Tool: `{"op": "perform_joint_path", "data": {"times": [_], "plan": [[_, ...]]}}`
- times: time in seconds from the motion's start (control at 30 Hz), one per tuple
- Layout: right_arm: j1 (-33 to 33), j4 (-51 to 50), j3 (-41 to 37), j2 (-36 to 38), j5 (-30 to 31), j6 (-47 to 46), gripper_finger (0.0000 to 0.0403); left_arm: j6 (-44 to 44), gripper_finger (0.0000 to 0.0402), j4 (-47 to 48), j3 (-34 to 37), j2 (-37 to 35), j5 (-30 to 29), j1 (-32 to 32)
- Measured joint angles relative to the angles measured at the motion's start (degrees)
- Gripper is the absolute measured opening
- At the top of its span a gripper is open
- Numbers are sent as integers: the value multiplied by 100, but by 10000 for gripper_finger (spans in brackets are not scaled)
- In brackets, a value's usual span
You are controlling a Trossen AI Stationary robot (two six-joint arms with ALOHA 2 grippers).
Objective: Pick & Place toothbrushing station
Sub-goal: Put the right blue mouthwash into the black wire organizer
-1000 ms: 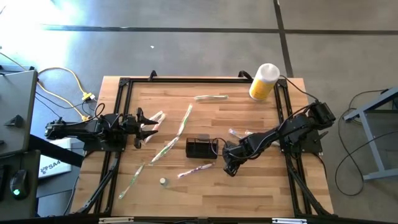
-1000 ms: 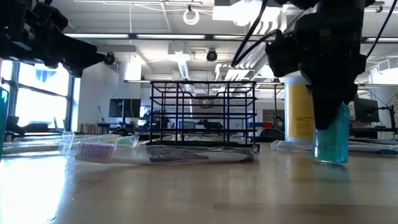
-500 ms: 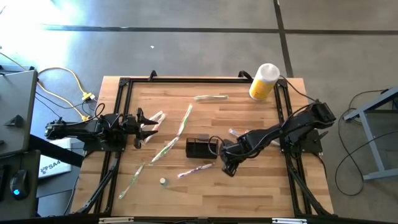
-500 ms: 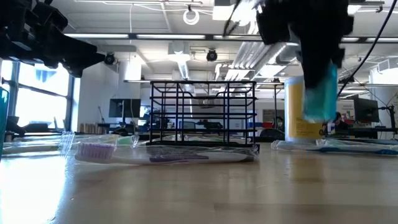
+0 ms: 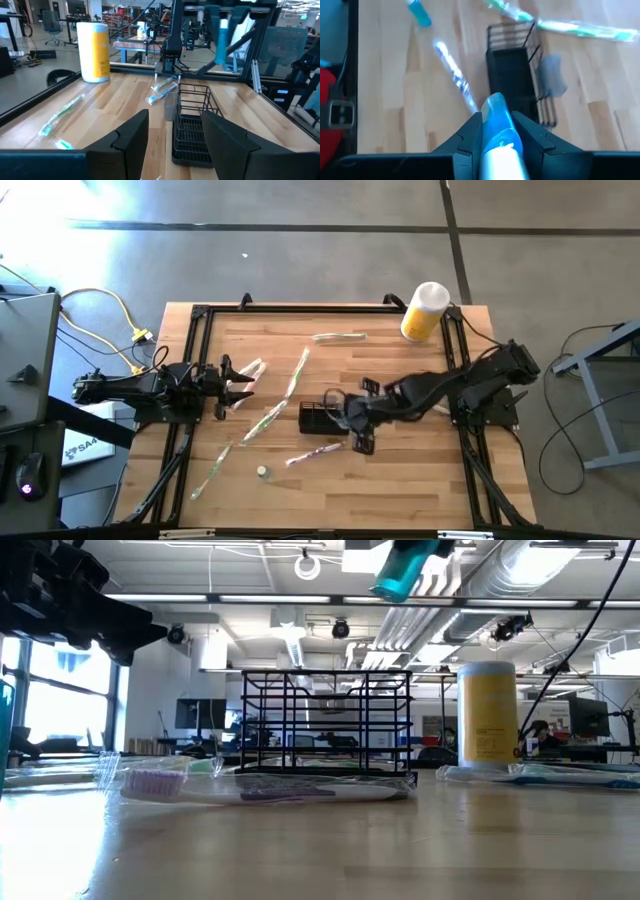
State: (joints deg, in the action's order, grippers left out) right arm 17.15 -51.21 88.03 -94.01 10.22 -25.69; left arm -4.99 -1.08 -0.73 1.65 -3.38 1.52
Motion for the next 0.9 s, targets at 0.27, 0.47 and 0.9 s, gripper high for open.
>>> {"op": "perform_joint_path", "data": {"times": [0.27,0.47,0.9], "plan": [[-686,176,6,-169,-284,707,77,0,181,5,0,-1,0,0],[-876,657,71,-481,-751,1111,77,20,181,13,0,-2,2,0],[-873,7,1441,-1836,-975,1545,77,-44,181,17,0,7,65,2]]}}
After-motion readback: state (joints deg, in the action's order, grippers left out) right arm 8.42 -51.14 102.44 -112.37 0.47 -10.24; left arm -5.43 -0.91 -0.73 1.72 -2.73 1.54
